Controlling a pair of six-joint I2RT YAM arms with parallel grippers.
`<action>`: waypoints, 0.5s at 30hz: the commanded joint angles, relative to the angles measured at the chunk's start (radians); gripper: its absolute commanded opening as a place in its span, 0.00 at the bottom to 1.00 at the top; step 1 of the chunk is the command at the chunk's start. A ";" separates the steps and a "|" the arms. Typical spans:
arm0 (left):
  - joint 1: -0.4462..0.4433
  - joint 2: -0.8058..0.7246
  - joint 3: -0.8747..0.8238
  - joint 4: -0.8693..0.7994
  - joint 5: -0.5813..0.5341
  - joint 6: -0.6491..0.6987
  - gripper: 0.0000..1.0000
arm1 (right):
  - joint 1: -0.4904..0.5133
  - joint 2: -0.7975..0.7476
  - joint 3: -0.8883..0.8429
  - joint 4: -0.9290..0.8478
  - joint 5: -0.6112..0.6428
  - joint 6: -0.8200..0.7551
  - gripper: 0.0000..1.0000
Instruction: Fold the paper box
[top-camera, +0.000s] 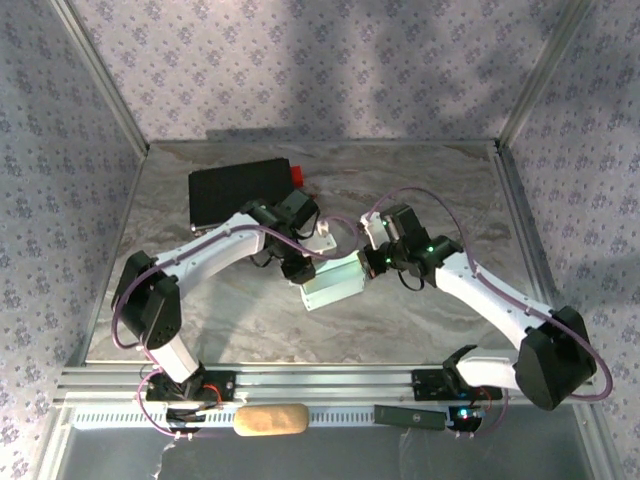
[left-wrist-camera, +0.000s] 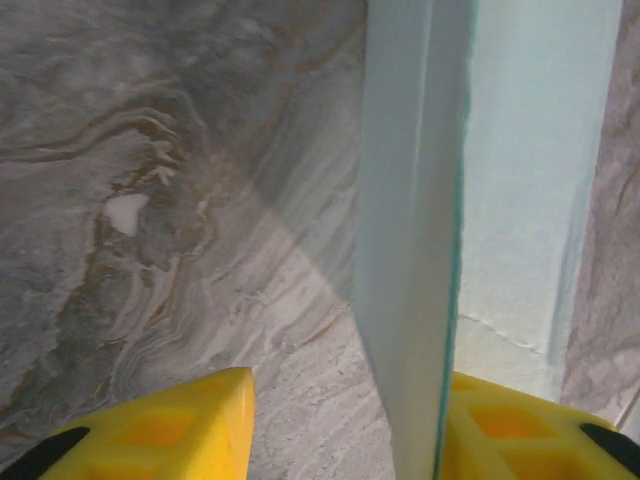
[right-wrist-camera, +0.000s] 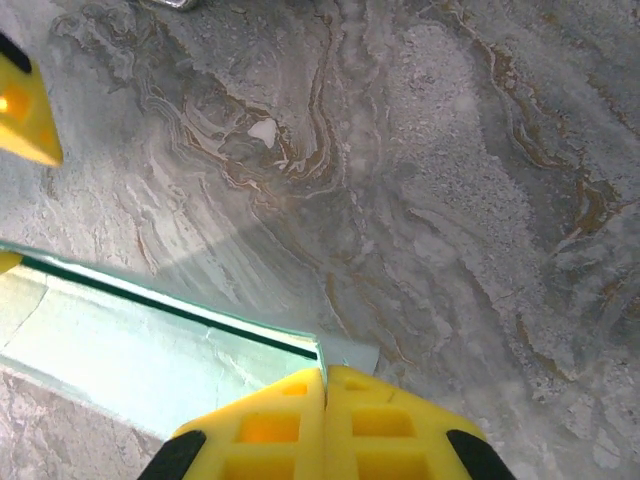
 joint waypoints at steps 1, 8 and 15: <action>0.001 -0.107 0.001 0.070 -0.081 -0.164 0.49 | 0.012 -0.045 -0.002 -0.017 0.066 0.000 0.00; -0.003 -0.329 -0.119 0.098 -0.155 -0.403 0.46 | 0.009 -0.101 -0.027 -0.006 0.074 0.020 0.00; 0.065 -0.373 -0.193 0.104 -0.189 -0.339 0.46 | 0.005 -0.077 -0.021 0.000 0.059 0.017 0.00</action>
